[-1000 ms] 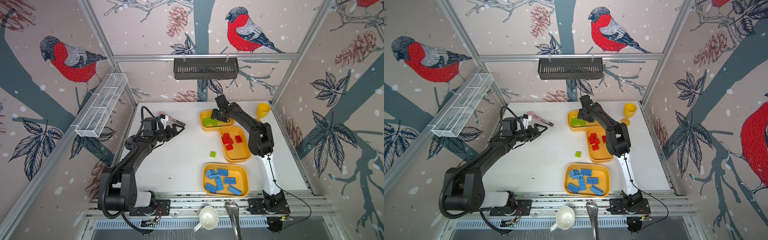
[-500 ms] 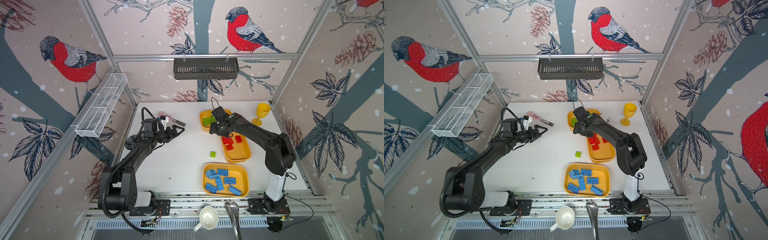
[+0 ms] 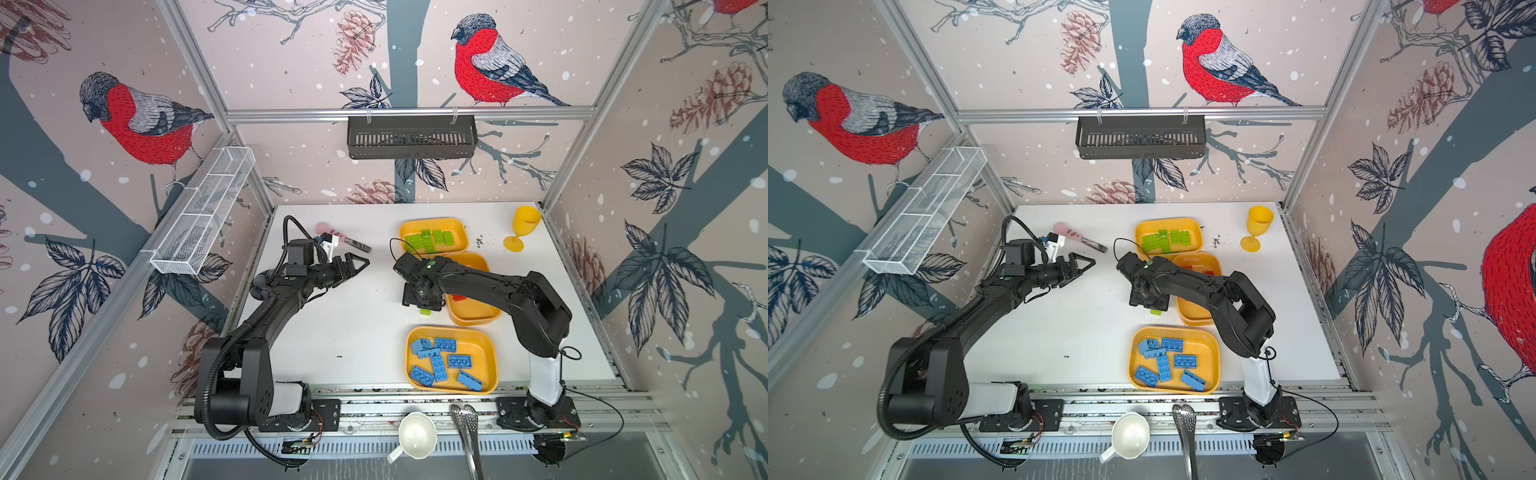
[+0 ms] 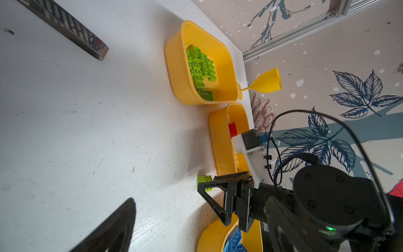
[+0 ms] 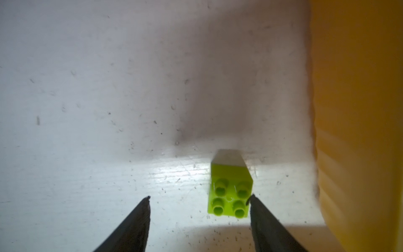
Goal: Sort the legos into containers by color
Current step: 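Move the right gripper back over the small lime-green 2x2 brick, then grasp the lime-green 2x2 brick with the right gripper and lift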
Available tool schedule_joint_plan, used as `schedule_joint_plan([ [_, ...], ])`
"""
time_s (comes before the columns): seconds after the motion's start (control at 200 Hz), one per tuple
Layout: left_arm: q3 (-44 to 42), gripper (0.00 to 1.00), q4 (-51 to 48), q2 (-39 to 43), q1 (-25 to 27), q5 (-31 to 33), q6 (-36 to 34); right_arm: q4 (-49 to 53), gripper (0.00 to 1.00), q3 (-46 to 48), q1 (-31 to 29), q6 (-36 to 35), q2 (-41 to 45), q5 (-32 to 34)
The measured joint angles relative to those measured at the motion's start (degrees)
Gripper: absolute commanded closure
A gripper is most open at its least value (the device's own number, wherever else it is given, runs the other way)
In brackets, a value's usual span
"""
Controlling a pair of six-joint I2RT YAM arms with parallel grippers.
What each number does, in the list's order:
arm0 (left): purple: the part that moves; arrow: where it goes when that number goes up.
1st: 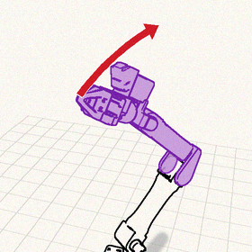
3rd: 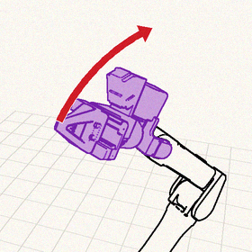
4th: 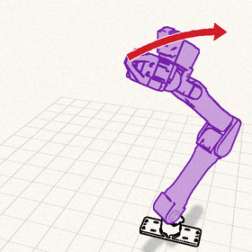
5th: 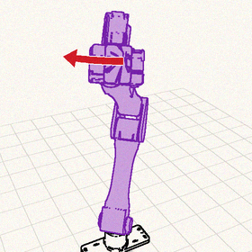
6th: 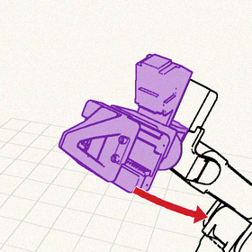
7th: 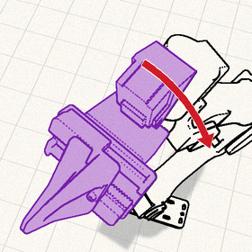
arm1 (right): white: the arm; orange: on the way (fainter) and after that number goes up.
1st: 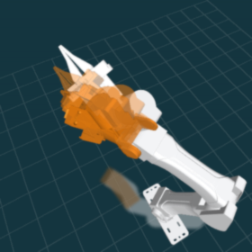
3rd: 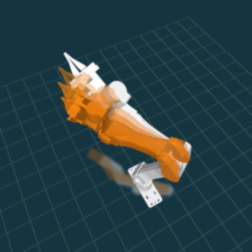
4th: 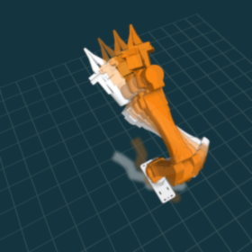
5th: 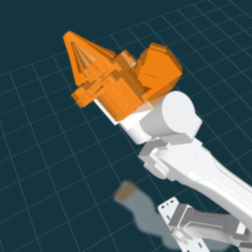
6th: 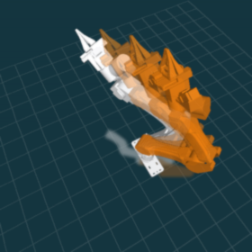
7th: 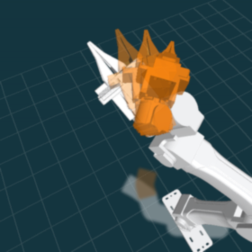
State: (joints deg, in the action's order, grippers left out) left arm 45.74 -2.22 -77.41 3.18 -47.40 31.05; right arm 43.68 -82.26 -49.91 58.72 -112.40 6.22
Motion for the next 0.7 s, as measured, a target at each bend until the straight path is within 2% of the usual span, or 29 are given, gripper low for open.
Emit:
schedule_joint_plan([
  [0.145,-0.39,0.08,-1.03,0.33,0.00,-0.02,-0.57,-0.55,0.34,2.60,-0.15,0.22,0.17,0.35],
  [0.37,-0.39,0.08,-1.55,0.04,0.00,-0.07,-1.51,-2.14,0.53,5.84,-0.26,-0.04,-0.20,-1.66],
  [0.57,-0.26,0.08,-1.75,-0.37,0.00,-0.17,-1.62,-1.77,0.58,5.70,0.09,-0.11,-0.74,-1.36],
  [0.7,0.20,0.08,-1.97,-0.76,0.00,-0.15,-2.29,-1.16,0.67,4.63,1.20,-0.63,-1.31,-1.66],
])
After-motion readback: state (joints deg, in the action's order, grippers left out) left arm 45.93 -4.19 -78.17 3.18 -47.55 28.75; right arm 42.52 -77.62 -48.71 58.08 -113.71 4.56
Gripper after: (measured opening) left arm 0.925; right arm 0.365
